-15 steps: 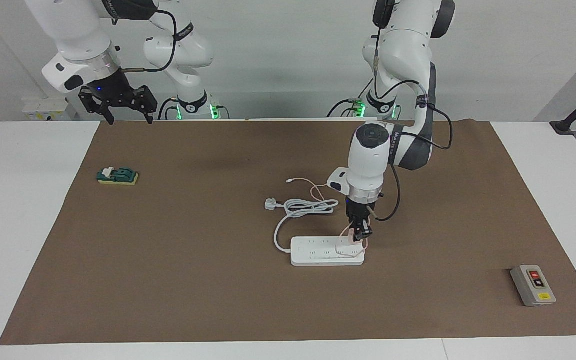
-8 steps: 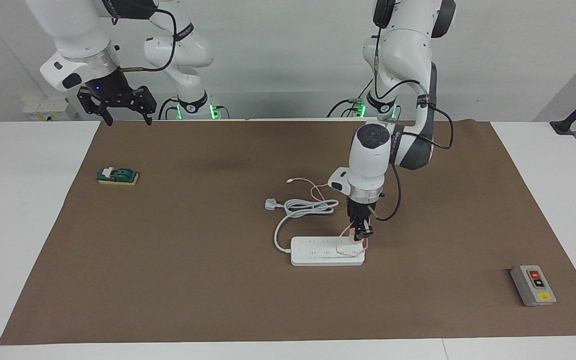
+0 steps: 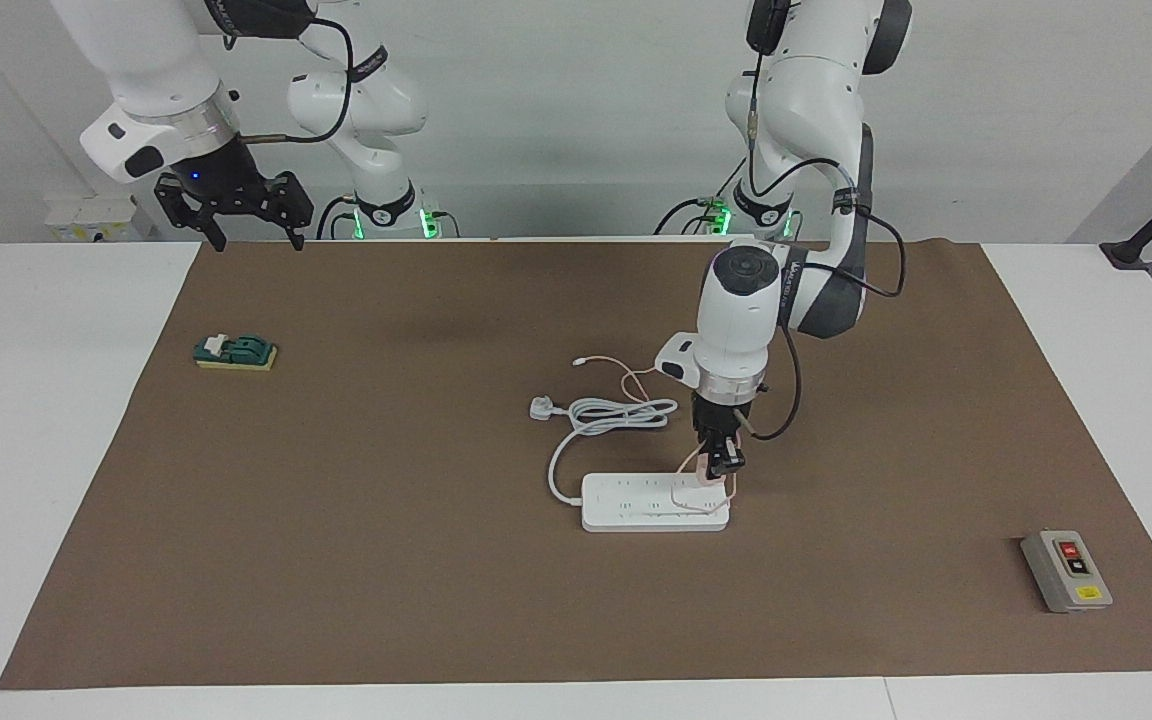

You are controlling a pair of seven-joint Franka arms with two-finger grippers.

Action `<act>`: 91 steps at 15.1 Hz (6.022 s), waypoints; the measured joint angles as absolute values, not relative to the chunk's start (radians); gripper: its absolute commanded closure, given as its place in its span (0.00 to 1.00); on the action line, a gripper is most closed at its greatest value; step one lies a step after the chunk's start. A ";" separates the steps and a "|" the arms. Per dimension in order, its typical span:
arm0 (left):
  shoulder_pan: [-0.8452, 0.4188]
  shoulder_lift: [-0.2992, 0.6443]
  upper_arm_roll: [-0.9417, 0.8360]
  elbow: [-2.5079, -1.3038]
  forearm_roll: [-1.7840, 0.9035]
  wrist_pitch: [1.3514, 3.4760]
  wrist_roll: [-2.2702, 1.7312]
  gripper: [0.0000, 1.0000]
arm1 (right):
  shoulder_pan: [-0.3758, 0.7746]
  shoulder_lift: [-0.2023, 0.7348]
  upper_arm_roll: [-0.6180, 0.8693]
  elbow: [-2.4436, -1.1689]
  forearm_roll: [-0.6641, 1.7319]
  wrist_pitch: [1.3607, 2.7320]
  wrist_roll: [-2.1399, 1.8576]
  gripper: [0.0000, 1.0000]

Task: Plug charger into power strip
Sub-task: 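Push the charger prongs into the end socket with the left gripper, then press the charger fully in and open the left gripper, then lift the left gripper away from the plugged charger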

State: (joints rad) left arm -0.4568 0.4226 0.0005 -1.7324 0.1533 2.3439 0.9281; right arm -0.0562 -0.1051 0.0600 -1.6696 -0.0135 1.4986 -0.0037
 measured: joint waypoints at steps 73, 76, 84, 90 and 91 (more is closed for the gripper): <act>-0.297 0.557 -0.040 -1.536 -0.349 2.140 1.522 0.58 | -0.059 -0.105 0.059 -1.670 -0.013 1.497 -0.003 0.00; -0.296 0.566 -0.035 -1.532 -0.347 2.164 1.521 0.00 | -0.059 -0.105 0.059 -1.670 -0.013 1.497 -0.003 0.00; -0.280 0.564 -0.007 -1.480 -0.345 2.210 1.514 0.00 | -0.059 -0.105 0.059 -1.670 -0.013 1.497 -0.003 0.00; -0.280 0.529 0.015 -1.467 -0.337 2.210 1.415 0.00 | -0.059 -0.105 0.059 -1.670 -0.013 1.497 -0.003 0.00; -0.280 0.526 0.023 -1.467 -0.329 2.210 1.407 0.00 | -0.059 -0.105 0.059 -1.670 -0.013 1.497 -0.003 0.00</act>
